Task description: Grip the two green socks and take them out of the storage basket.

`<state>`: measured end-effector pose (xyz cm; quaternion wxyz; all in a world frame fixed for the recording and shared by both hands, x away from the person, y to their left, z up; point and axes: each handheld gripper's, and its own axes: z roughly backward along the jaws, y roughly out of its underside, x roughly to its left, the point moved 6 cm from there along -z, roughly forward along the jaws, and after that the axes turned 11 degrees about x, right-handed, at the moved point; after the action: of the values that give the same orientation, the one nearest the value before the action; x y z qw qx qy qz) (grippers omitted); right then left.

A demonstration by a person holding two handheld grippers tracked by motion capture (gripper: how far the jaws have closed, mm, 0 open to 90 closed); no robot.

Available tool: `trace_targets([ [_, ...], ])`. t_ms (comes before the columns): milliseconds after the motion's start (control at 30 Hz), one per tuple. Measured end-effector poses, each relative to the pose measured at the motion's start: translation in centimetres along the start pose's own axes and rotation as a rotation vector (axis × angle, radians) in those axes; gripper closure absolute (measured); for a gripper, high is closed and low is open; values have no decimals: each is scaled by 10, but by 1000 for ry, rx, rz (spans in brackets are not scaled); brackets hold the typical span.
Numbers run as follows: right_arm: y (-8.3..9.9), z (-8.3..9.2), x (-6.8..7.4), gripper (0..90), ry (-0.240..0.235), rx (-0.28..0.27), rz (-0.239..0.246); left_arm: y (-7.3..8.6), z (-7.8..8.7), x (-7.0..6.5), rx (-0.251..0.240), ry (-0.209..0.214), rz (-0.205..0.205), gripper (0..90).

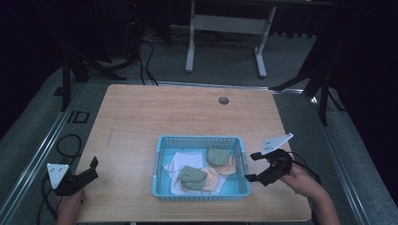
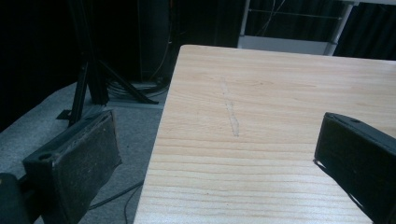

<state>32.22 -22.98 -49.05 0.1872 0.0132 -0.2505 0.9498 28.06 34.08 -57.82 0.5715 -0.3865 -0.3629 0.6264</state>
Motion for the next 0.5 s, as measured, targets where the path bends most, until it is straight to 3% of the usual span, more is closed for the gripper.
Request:
trace_targets([
  [133, -13, -10, 7, 126, -34, 18, 40, 0, 0, 0, 0, 1, 3, 5],
  [500, -48, -42, 21, 134, -48, 75, 136, 0, 0, 0, 1, 5, 3, 5],
])
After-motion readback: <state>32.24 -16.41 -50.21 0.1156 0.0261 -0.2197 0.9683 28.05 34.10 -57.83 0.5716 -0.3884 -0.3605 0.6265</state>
